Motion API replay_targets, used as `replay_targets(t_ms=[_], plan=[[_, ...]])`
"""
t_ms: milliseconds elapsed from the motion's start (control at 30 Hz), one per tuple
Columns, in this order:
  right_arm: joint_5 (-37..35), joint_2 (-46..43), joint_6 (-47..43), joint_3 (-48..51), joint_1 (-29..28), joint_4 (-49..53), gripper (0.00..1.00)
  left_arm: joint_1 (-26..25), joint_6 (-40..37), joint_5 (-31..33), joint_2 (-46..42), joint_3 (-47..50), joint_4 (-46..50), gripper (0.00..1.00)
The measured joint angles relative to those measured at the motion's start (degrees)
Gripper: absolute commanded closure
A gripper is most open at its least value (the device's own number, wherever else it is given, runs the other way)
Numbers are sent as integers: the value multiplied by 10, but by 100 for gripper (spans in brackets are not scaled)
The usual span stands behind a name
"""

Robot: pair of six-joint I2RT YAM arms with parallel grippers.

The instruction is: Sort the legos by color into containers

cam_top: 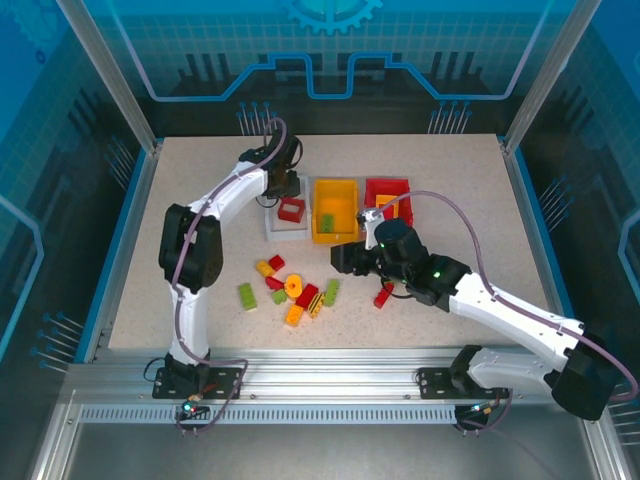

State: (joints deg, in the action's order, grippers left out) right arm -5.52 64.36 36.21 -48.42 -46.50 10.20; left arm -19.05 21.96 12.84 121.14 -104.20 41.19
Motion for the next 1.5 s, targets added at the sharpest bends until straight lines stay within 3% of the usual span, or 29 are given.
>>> replay_targets(t_ms=[233, 367, 500, 633, 733, 933, 1100, 1300, 1500], plan=[[-7, -4, 4, 7, 3, 7, 37, 0, 0, 1, 27, -21, 22, 49], [-16, -18, 10, 9, 21, 29, 34, 0, -6, 7, 27, -24, 26, 46], [-41, -53, 24, 12, 64, 72, 34, -7, -11, 15, 14, -24, 33, 44], [-91, -85, 78, 12, 147, 164, 35, -31, -13, 20, -33, -22, 34, 39], [-116, -87, 127, 12, 231, 237, 32, -74, -15, 21, -110, 16, 9, 35], [-99, -70, 209, 31, 403, 313, 23, -235, -13, -13, -283, 170, -100, 34], [-41, -9, 257, 57, 498, 306, 23, -338, -6, -59, -328, 283, -193, 33], [26, 90, 308, 70, 556, 252, 24, -409, 16, -98, -338, 376, -285, 33], [54, 155, 344, 72, 564, 207, 33, -429, 24, -108, -357, 382, -330, 33]])
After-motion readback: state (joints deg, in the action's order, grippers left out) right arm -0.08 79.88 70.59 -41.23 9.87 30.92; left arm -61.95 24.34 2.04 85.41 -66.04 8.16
